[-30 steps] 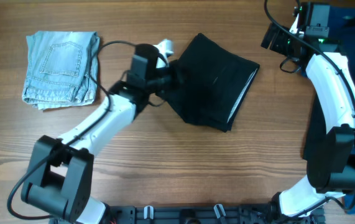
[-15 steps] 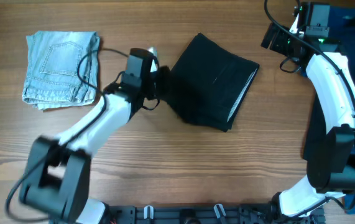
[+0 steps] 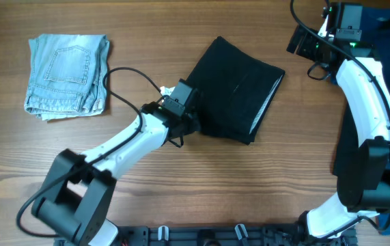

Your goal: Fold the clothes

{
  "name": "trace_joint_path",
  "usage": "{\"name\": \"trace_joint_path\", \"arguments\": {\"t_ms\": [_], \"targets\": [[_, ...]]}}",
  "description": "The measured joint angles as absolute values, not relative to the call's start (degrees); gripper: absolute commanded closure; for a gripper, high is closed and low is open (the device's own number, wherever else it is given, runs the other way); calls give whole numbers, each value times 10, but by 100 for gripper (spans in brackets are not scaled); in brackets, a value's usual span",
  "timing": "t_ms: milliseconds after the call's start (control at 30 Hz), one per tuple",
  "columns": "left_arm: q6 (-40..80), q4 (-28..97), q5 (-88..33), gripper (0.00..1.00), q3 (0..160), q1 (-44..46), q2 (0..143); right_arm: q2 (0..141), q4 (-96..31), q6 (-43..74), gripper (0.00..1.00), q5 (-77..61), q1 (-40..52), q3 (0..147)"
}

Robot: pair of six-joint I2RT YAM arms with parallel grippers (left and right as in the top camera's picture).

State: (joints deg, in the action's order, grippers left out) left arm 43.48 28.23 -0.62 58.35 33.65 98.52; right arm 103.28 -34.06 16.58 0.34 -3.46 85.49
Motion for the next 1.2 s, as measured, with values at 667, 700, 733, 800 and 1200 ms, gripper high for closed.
{"name": "trace_joint_path", "arguments": {"t_ms": [667,700,733,800,1200], "targets": [[401,93,40,96,584,269,1088,1033,-341,166,1,3,-35,855],[397,71,34,96,585,255,1095,1033,-341,166,1,3,-35,855],[390,29,28,96,585,241,1108,1033,-340,166,1,3,-35,855],[369,-69,20,96,587,216,1142,1033,-341,166,1,4,-35,855],[261,113,-15,96,773,157,1091,1033,-341,166,0,5,-35,855]]}}
